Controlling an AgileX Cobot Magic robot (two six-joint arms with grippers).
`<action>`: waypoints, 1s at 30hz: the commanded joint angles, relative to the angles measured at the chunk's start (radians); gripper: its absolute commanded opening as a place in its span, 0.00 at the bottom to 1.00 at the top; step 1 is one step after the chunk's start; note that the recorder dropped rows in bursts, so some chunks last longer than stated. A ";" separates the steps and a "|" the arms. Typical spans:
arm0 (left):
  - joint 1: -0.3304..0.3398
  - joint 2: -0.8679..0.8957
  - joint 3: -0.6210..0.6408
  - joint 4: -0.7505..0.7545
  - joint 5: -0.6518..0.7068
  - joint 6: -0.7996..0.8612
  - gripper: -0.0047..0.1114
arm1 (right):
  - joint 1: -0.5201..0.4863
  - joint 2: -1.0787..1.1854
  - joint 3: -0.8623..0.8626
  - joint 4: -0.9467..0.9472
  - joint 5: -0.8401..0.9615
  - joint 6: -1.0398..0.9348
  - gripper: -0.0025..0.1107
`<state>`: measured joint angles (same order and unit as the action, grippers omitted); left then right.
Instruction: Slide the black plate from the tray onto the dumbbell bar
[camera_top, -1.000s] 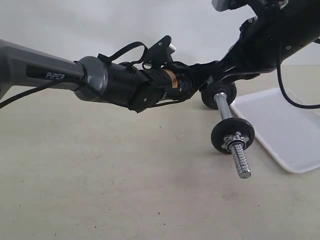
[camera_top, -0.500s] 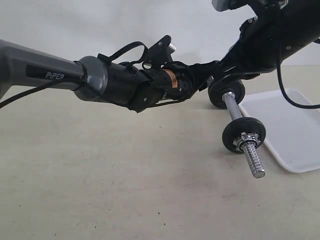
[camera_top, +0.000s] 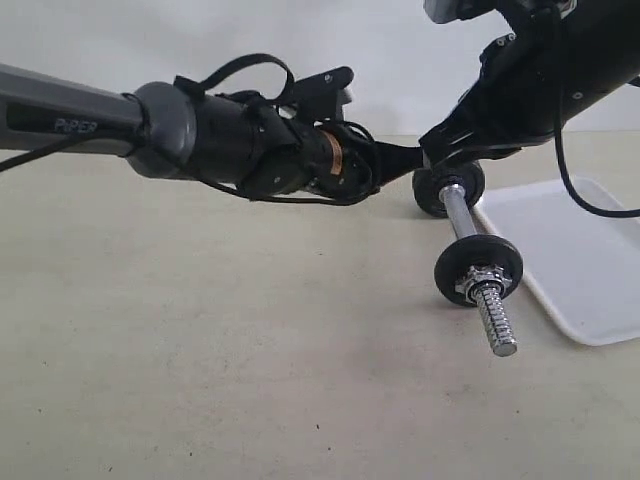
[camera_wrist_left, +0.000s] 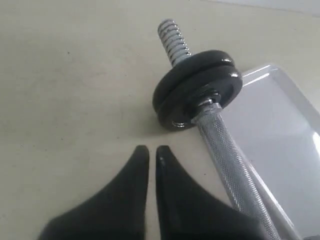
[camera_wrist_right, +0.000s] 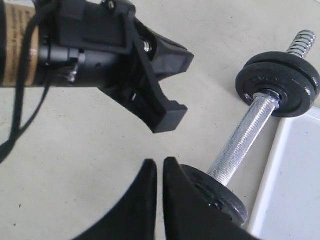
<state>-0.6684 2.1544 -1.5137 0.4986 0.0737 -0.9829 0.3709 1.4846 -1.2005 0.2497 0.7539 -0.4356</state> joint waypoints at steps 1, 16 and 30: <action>-0.004 -0.098 -0.002 0.088 0.122 0.060 0.08 | -0.005 -0.043 0.001 -0.012 -0.003 -0.007 0.02; -0.004 -0.510 0.248 0.136 0.233 0.199 0.08 | -0.005 -0.279 0.003 -0.113 0.108 0.116 0.02; -0.004 -0.968 0.596 0.217 0.132 0.199 0.08 | -0.002 -0.553 0.003 -0.077 0.325 0.142 0.02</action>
<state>-0.6684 1.2561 -0.9727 0.6896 0.2436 -0.7880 0.3709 0.9979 -1.2005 0.1688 1.0295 -0.3017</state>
